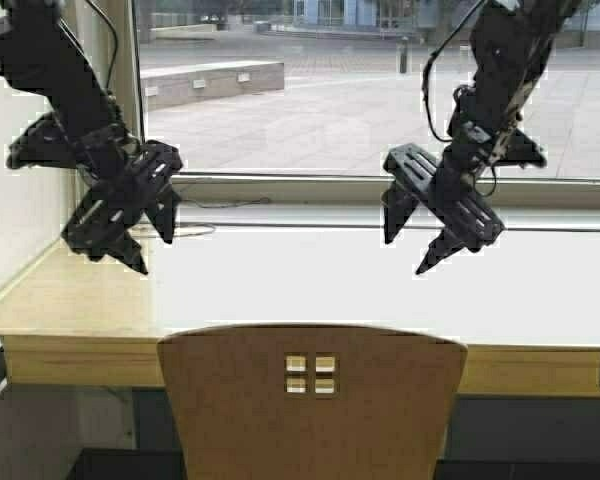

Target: Push the chairs under the table

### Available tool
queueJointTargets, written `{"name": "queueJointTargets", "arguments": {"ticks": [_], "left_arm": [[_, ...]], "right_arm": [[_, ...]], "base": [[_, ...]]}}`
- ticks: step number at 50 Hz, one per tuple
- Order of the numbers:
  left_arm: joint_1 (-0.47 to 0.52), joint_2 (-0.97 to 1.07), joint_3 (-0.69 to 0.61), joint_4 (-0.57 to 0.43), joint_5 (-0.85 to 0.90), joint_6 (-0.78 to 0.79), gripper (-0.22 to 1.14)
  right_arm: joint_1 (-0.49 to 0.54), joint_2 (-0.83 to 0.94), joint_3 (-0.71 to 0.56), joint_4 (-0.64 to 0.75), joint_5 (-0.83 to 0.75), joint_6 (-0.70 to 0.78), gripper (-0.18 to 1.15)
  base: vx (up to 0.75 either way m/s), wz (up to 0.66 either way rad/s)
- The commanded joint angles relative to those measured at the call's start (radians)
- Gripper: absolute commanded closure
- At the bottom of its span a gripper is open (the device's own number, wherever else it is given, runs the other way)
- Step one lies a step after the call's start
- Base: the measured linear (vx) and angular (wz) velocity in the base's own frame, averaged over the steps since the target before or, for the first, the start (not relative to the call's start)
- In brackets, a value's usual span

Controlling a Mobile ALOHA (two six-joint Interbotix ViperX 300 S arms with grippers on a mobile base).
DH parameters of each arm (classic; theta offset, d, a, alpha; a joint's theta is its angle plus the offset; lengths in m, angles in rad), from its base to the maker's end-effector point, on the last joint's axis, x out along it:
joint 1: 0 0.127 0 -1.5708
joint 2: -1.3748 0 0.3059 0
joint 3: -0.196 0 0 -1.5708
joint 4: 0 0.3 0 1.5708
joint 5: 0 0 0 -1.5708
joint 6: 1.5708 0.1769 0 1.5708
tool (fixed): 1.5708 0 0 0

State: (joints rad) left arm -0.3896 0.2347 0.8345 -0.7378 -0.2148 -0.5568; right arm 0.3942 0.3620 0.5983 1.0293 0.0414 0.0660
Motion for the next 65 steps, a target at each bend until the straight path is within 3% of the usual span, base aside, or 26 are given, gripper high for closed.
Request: {"name": "queueJointTargets", "arguments": {"ticks": [1,9,30,46,65], "left_arm": [[-0.005,-0.167,0.152,0.014,-0.069,0.011,0.08],[-0.005,-0.247,0.218,0.014,-0.095,0.014,0.08],[-0.049,-0.152,0.181,0.058,-0.130,0.014,0.08],[-0.095,-0.206,0.250,0.060,-0.156,0.014,0.08],[-0.107,-0.206,0.213,0.106,-0.175,0.015,0.08]], "right_arm": [[0.046,-0.118,0.078,-0.061,-0.080,0.000,0.08],[0.086,-0.166,0.095,-0.063,-0.123,-0.002,0.08],[0.106,-0.135,0.015,-0.155,-0.143,-0.009,0.08],[0.084,-0.253,0.176,-0.284,-0.218,-0.009,0.08],[0.080,-0.288,0.183,-0.350,-0.215,-0.009,0.08]], "base": [[-0.11,0.01],[-0.17,0.05],[-0.24,0.19],[-0.17,0.51],[-0.24,0.55]]}}
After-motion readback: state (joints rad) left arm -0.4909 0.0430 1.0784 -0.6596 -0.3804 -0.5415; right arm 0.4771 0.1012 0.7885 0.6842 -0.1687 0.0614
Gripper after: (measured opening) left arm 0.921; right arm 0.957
